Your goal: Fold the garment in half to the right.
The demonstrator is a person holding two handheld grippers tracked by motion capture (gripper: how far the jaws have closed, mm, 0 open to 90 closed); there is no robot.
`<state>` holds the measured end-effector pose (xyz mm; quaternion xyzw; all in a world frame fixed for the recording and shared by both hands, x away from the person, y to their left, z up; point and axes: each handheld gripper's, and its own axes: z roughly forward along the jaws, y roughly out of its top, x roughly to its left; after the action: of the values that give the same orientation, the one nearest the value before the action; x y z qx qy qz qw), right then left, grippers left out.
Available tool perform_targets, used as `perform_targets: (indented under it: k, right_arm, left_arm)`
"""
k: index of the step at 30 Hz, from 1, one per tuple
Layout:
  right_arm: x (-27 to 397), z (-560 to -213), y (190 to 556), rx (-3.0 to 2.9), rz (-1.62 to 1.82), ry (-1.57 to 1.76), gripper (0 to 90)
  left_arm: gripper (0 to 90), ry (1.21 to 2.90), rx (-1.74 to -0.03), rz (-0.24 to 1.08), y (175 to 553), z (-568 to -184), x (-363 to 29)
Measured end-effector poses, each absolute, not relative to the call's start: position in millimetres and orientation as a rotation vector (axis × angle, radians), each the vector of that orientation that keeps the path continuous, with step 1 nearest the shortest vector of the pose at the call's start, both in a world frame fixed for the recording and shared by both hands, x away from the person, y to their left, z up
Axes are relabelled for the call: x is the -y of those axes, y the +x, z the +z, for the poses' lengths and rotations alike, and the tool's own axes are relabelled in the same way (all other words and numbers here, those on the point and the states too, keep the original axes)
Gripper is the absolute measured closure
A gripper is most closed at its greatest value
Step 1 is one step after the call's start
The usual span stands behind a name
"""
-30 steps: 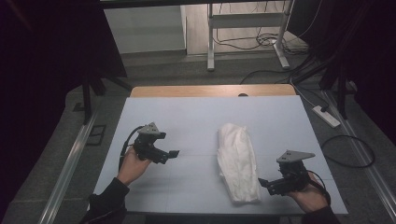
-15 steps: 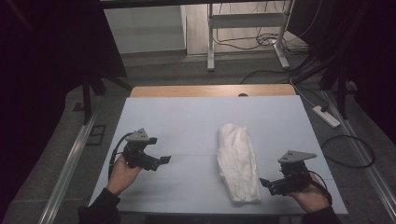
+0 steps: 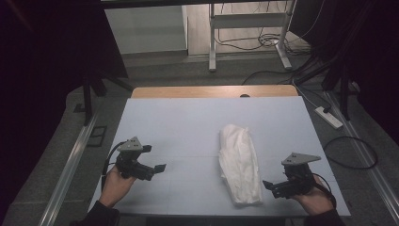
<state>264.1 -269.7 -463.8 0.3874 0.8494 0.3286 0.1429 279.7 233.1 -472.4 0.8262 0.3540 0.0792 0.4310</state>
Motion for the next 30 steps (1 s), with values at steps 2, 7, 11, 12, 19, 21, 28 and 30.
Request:
perform_targets:
  k: [2, 7, 11, 12, 19, 21, 28, 30]
  right_arm:
    - [269.9, -463.8, 263.6, -2.45, 0.946, 1.121, 0.0]
    - [272.8, -464.3, 261.4, -2.455, 0.944, 1.14, 0.0]
    - [276.2, -463.5, 258.9, -2.446, 0.946, 1.15, 0.0]
    - [277.0, -463.5, 258.5, -2.445, 0.947, 1.149, 0.0]
    - [283.8, -461.7, 253.2, -2.417, 0.951, 1.174, 0.0]
    - [285.8, -461.0, 252.0, -2.407, 0.957, 1.183, 0.0]
    - [290.5, -459.2, 249.0, -2.389, 0.95, 1.199, 0.0]
    - [291.1, -459.0, 248.4, -2.387, 0.949, 1.203, 0.0]
  left_arm:
    - [0.8, 2.056, -0.886, 0.199, 276.4, -472.1, -234.7]
    - [0.8, 2.045, -0.902, 0.202, 268.5, -472.3, -240.7]
    - [0.9, 2.031, -0.924, 0.202, 262.4, -473.0, -245.8]
    - [0.9, 2.027, -0.929, 0.204, 260.8, -473.0, -247.1]
    - [0.8, 2.01, -0.955, 0.221, 248.8, -473.0, -256.9]
    - [0.8, 2.006, -0.961, 0.224, 245.5, -473.1, -258.9]
    - [0.8, 1.988, -0.989, 0.237, 235.7, -473.2, -266.4]
    - [0.7, 1.98, -0.998, 0.237, 233.2, -473.5, -268.7]
